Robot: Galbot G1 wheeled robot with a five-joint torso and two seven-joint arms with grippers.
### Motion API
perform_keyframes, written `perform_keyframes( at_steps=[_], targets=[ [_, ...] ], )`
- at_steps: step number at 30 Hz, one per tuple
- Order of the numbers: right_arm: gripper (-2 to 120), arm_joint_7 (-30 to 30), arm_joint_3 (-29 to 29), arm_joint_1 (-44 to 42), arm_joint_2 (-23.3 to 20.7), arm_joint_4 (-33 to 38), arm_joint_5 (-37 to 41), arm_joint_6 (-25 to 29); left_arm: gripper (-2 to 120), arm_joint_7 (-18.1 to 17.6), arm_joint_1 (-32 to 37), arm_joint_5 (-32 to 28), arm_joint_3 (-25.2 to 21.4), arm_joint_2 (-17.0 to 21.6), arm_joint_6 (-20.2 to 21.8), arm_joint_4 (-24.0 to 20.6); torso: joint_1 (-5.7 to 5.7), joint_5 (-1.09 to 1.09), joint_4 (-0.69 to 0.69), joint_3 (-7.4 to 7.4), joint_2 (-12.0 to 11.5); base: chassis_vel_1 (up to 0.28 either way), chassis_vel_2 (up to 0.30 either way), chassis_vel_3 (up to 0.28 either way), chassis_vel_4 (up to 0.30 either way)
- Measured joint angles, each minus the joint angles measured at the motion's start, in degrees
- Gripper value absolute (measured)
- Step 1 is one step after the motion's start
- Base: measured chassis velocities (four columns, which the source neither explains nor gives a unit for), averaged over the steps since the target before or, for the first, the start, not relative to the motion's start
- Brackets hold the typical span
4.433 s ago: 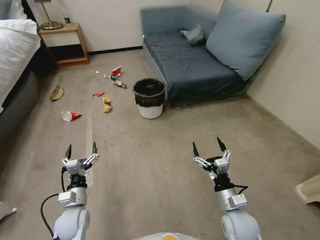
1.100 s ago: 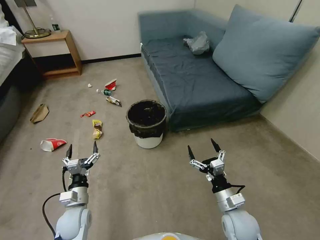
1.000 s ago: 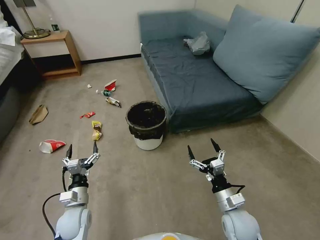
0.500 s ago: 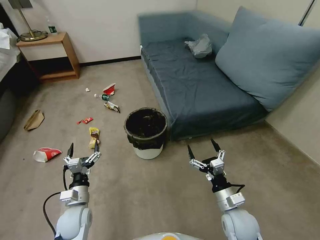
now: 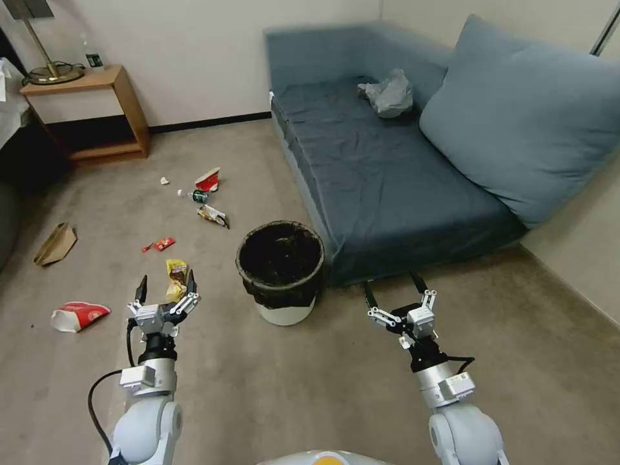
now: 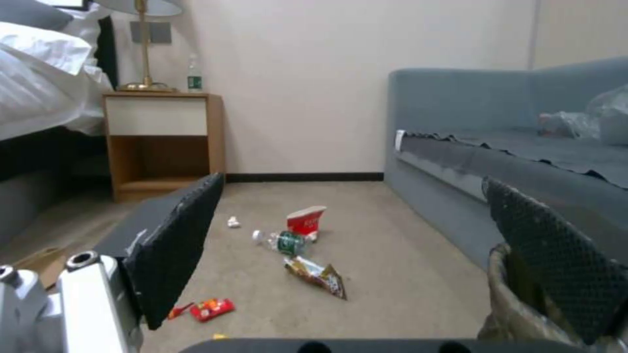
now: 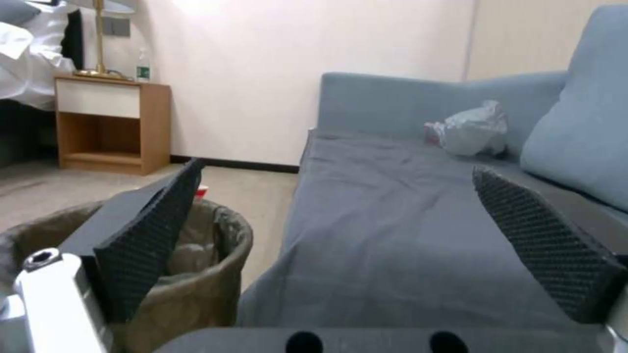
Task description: Pick up the trash can from the floor.
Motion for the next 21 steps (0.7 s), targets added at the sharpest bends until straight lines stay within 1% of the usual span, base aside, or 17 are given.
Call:
perform_keyframes(
  at_steps=[11, 21],
  targets=[
    [100, -0.06, -0.13, 0.33, -0.09, -0.15, -0.22, 0.05, 97, -0.10, 0.02, -0.02, 0.33, 0.22, 0.29, -0.13, 0.00, 0.00, 0.00, 0.00, 0.00, -0.082, 0.080, 0.082, -0.085],
    [100, 1.22, -0.32, 1.21, -0.17, -0.66, -0.40, 1.35, 97, 0.64, 0.21, -2.68, 2.87, 1.85, 2.70, -2.31, 0.00, 0.00, 0.00, 0.00, 0.00, -0.083, 0.085, 0.076, -0.082]
  ],
)
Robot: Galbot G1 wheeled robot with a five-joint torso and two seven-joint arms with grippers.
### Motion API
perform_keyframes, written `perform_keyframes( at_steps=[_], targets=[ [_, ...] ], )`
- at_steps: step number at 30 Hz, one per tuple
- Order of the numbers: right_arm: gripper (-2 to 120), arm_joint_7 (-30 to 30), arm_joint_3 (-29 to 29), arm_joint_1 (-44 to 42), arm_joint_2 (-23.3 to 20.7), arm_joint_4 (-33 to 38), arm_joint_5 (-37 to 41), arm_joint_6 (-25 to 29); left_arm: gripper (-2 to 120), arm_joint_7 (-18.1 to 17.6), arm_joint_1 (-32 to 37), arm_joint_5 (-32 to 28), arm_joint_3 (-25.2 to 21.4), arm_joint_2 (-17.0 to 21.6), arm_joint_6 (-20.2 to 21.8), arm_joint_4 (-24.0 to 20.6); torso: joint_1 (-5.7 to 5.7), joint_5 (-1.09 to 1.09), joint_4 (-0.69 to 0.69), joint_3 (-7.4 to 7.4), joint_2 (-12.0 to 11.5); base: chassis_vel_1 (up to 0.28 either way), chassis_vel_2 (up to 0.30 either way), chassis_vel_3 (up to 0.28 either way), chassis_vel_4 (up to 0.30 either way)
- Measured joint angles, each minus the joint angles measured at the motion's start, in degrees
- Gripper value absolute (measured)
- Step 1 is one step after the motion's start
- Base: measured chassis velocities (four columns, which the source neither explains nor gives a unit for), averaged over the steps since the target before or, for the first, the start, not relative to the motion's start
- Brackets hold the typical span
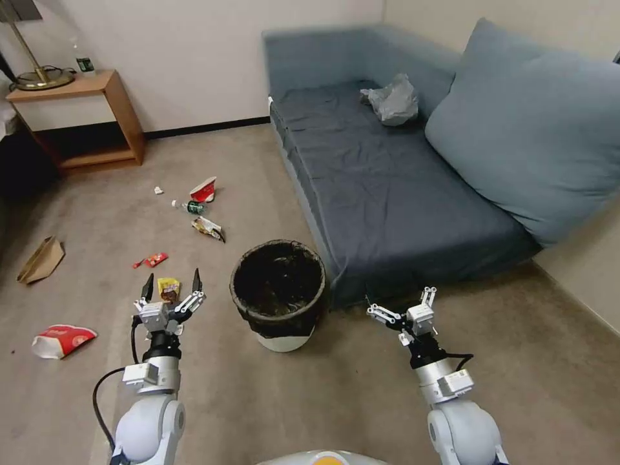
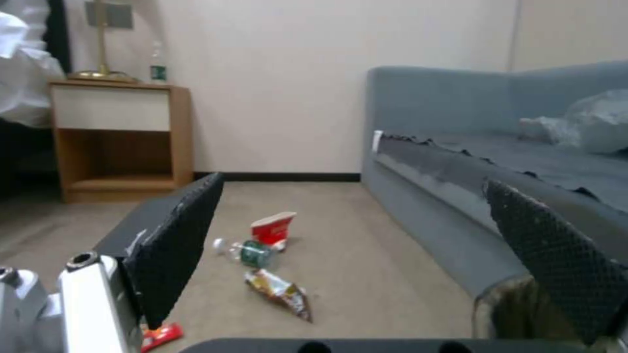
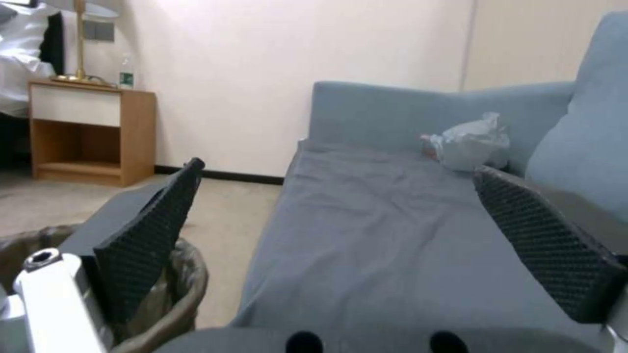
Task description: Pick up the trash can from the floor.
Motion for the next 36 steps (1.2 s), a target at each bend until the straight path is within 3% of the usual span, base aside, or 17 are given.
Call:
perform_keyframes(
  at_steps=[9, 11, 12, 14, 15, 17, 18, 20, 21, 24, 30, 33, 36],
  targets=[
    [100, 0.72, -0.16, 0.44, -0.21, -0.41, -0.51, 0.65, 97, -1.97, -0.04, -4.74, 4.74, 1.96, 6.58, -3.51, 0.00, 0.00, 0.00, 0.00, 0.00, -0.027, 0.027, 0.023, -0.027],
    [100, 0.49, -0.61, 0.84, -0.33, -1.04, -0.67, 0.84, 98, -4.55, -0.28, -8.29, 7.18, 2.70, 12.35, -6.70, -0.01, 0.00, -0.01, 0.00, 0.00, 0.000, 0.000, 0.000, 0.000],
    [100, 0.49, -0.61, 0.84, -0.33, -1.04, -0.67, 0.84, 98, -4.55, -0.28, -8.29, 7.18, 2.70, 12.35, -6.70, -0.01, 0.00, -0.01, 0.00, 0.00, 0.000, 0.000, 0.000, 0.000],
    [100, 0.11, -0.94, 1.23, -0.43, -1.50, -0.78, 1.02, 99, -6.38, -0.49, -10.19, 8.28, 2.81, 17.70, -8.84, 0.00, 0.01, 0.01, 0.00, 0.00, 0.000, 0.000, 0.000, 0.000],
    [100, 0.11, -0.94, 1.23, -0.43, -1.50, -0.78, 1.02, 99, -6.38, -0.49, -10.19, 8.28, 2.81, 17.70, -8.84, 0.00, 0.01, 0.01, 0.00, 0.00, 0.000, 0.000, 0.000, 0.000],
    [100, -0.25, -0.80, 1.27, -0.45, -1.72, -0.97, 1.47, 100, -7.40, -0.58, -10.89, 8.89, 2.65, 23.88, -10.95, 0.00, 0.01, 0.00, 0.00, 0.00, 0.000, 0.000, 0.000, 0.000],
    [100, -0.25, -0.80, 1.27, -0.45, -1.72, -0.97, 1.47, 100, -7.40, -0.58, -10.89, 8.89, 2.65, 23.88, -10.95, 0.00, 0.01, 0.00, 0.00, 0.00, 0.000, 0.000, 0.000, 0.000],
    [100, -0.34, -0.49, 1.21, -0.54, -1.85, -0.84, 1.81, 100, -9.50, -0.39, -10.49, 8.96, 2.43, 31.93, -13.07, 0.00, 0.00, 0.01, 0.00, 0.00, 0.000, 0.000, 0.000, 0.000],
    [100, -0.34, -0.49, 1.21, -0.54, -1.85, -0.84, 1.81, 100, -9.50, -0.39, -10.49, 8.96, 2.43, 31.93, -13.07, 0.00, 0.00, 0.01, 0.00, 0.00, 0.000, 0.000, 0.000, 0.000],
    [100, -0.50, -0.33, 1.15, -0.53, -2.17, -0.50, 2.37, 100, -13.09, -1.04, -11.38, 8.51, 2.23, 41.24, -14.64, 0.00, 0.01, 0.00, 0.00, 0.00, 0.000, 0.000, 0.000, 0.000],
    [100, -0.76, -0.31, 1.03, -0.44, -2.48, -0.32, 3.05, 100, -13.11, -1.63, -13.34, 7.78, 2.14, 45.34, -14.67, -0.01, 0.00, 0.00, 0.00, 0.00, 0.000, 0.000, 0.000, 0.000],
    [100, -1.25, -0.30, 0.66, -0.43, -2.57, -0.13, 3.63, 100, -11.19, -2.28, -17.33, 7.09, 1.32, 50.22, -14.71, -0.01, 0.00, 0.00, 0.00, 0.00, 0.000, 0.000, 0.000, 0.000],
    [100, -1.40, -0.24, 0.49, -0.47, -2.33, -0.03, 3.69, 100, -11.20, -2.93, -17.79, 7.08, 0.71, 52.15, -14.70, 0.00, 0.00, 0.00, 0.00, 0.00, 0.000, 0.000, 0.000, 0.000]
  ],
)
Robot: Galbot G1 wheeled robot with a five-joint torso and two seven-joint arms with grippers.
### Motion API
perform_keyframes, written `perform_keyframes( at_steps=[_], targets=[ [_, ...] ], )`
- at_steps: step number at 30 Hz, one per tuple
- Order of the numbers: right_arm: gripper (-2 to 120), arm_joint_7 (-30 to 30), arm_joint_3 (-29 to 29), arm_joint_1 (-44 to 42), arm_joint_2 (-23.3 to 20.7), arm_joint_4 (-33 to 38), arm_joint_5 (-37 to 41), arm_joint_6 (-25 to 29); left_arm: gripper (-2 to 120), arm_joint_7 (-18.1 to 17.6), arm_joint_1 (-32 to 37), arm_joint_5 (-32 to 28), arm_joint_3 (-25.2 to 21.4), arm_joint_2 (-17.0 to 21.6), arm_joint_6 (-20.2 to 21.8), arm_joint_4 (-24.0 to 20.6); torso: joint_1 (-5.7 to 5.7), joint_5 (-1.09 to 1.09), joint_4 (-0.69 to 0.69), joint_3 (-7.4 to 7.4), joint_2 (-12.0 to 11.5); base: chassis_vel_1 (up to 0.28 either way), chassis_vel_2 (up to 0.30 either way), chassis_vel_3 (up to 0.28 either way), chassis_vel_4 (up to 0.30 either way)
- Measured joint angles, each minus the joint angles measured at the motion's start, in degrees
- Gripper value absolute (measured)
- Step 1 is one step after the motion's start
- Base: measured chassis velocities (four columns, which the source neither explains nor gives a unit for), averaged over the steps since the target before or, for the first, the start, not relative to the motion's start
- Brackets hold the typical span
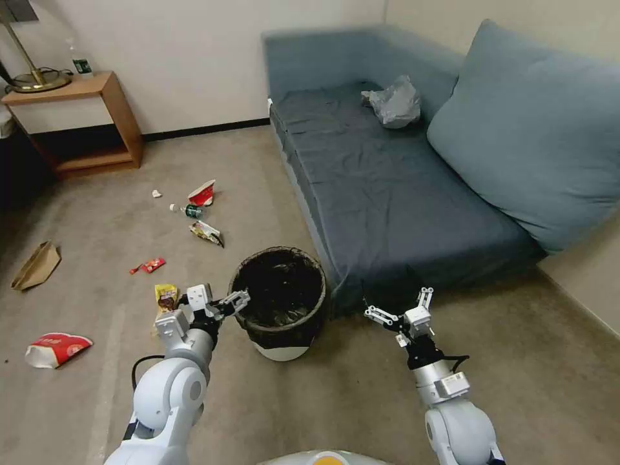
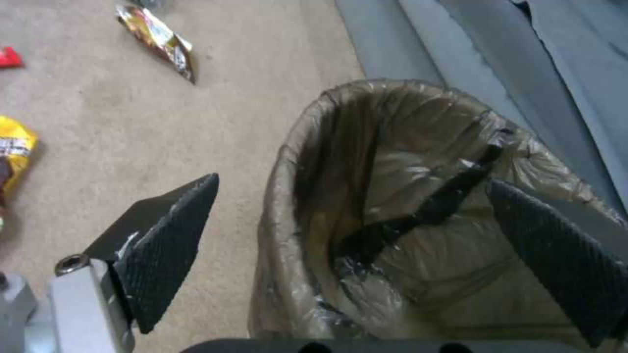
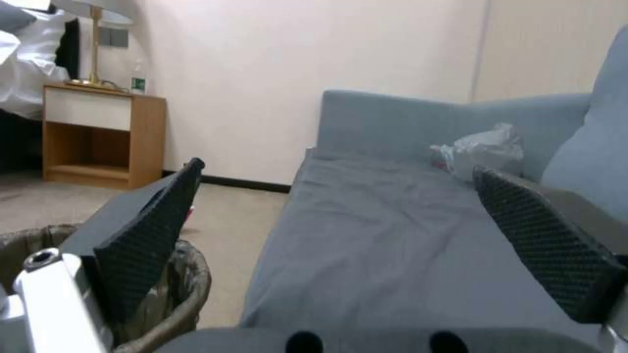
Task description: Pick up the trash can from the floor.
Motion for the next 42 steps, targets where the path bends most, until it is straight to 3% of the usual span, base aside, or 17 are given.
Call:
perform_keyframes(
  at_steps=[9, 23, 28, 32, 37, 42],
  targets=[
    [100, -0.54, 0.07, -0.44, 0.11, -0.20, 0.23, 0.77, 100, -3.27, -1.47, -1.30, -0.30, -1.04, 2.54, 1.60, 0.00, 0.00, 0.00, 0.00, 0.00, 0.000, 0.000, 0.000, 0.000],
    [100, -0.93, 0.55, -0.68, -0.18, -0.22, 0.70, 0.95, 96, -3.78, -4.03, -3.15, -0.07, -2.44, 3.60, 5.32, 0.00, 0.00, 0.00, 0.00, 0.00, 0.000, 0.000, 0.000, 0.000],
    [100, -0.97, 0.49, -0.49, -0.04, -0.47, 0.73, 1.03, 76, -4.61, -4.32, -3.70, 0.04, -2.74, 4.38, 6.06, 0.00, 0.01, 0.00, 0.00, 0.00, 0.000, 0.000, 0.000, 0.000],
    [100, -0.98, 0.47, -0.41, -0.01, -0.60, 0.74, 1.08, 69, -4.82, -4.36, -3.81, -0.06, -2.75, 4.53, 6.37, 0.00, 0.00, 0.00, 0.00, 0.00, 0.000, 0.000, 0.000, 0.000],
    [100, -1.16, 0.45, -0.32, -0.07, -0.71, 0.89, 1.34, 43, -4.73, -4.42, -4.00, -0.25, -2.74, 4.56, 7.25, 0.00, 0.00, 0.00, 0.00, 0.00, 0.000, 0.000, 0.000, 0.000],
    [100, -1.38, 0.51, -0.47, -0.11, -0.44, 1.17, 1.44, 28, -4.42, -4.39, -3.57, -0.07, -2.95, 4.27, 8.14, 0.00, 0.00, 0.00, 0.00, 0.00, 0.000, 0.000, 0.000, 0.000]
  ],
)
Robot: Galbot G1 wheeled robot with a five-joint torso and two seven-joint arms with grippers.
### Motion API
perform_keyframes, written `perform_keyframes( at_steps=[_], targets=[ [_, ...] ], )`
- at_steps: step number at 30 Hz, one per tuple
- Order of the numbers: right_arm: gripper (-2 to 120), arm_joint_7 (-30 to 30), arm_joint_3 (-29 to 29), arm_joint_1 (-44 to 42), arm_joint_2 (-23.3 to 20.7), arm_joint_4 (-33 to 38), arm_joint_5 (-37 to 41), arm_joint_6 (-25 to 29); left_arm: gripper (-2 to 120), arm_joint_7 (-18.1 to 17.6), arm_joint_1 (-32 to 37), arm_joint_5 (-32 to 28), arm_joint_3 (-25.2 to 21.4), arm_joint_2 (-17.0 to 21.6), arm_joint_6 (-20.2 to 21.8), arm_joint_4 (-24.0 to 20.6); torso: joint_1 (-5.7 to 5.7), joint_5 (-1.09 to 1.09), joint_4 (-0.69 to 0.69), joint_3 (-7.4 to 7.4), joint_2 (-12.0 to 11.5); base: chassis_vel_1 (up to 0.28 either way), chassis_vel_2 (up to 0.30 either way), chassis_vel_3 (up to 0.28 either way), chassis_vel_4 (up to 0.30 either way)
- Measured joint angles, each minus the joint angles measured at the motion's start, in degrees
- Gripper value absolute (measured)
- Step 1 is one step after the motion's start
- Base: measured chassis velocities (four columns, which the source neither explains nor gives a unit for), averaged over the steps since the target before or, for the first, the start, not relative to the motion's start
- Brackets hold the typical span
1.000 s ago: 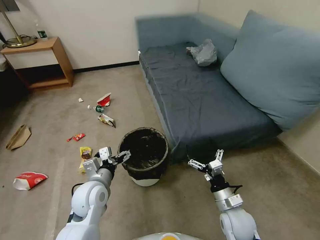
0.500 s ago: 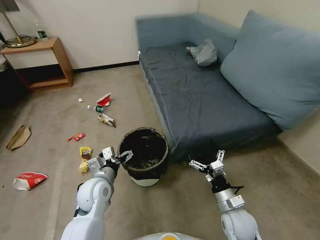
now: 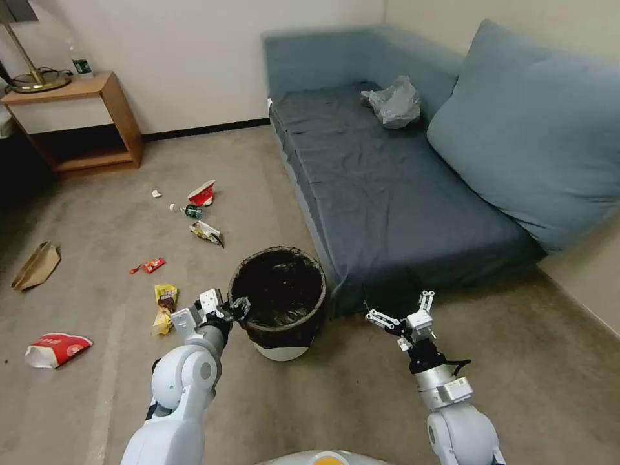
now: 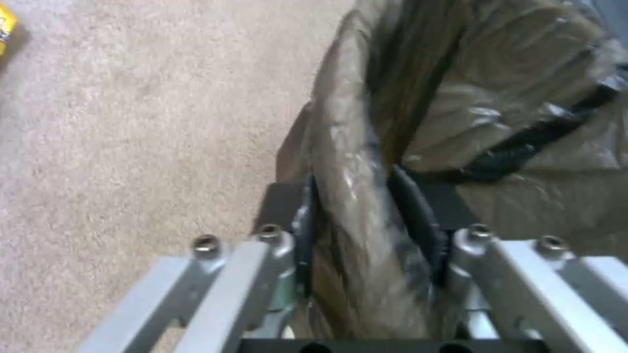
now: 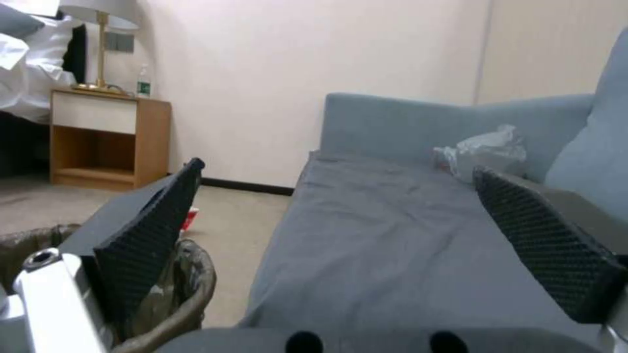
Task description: Pick up the trash can from the floor.
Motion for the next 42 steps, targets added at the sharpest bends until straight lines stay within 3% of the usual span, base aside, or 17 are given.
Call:
perform_keyframes(
  at_steps=[7, 18, 30, 42],
  targets=[
    [100, -0.16, 0.14, -0.04, -0.08, 0.32, 0.20, 0.02, 5, 0.18, 0.05, 0.76, 0.16, -0.09, -0.60, 0.18, 0.00, 0.00, 0.00, 0.00, 0.00, 0.000, 0.000, 0.000, 0.000],
    [100, -0.30, 0.07, 0.06, 0.04, 0.06, 0.14, 0.09, 5, 0.02, 0.57, 1.73, -0.57, 0.18, -1.87, -0.21, 0.00, -0.01, 0.00, 0.00, 0.00, 0.000, 0.000, 0.000, 0.000],
    [100, -0.36, -0.07, 0.29, 0.23, -0.58, -0.14, 0.29, 5, -3.60, 2.71, 0.28, -1.47, 1.35, -0.12, -7.81, 0.00, 0.00, 0.00, 0.00, 0.00, 0.000, 0.000, 0.000, 0.000],
    [100, -0.43, -0.18, 0.13, 0.24, -0.72, -0.21, 0.56, 5, -4.40, 4.46, 0.17, -1.47, 1.29, -1.05, -11.54, 0.00, 0.00, -0.01, 0.00, 0.00, 0.000, 0.000, 0.000, 0.000]
  ],
)
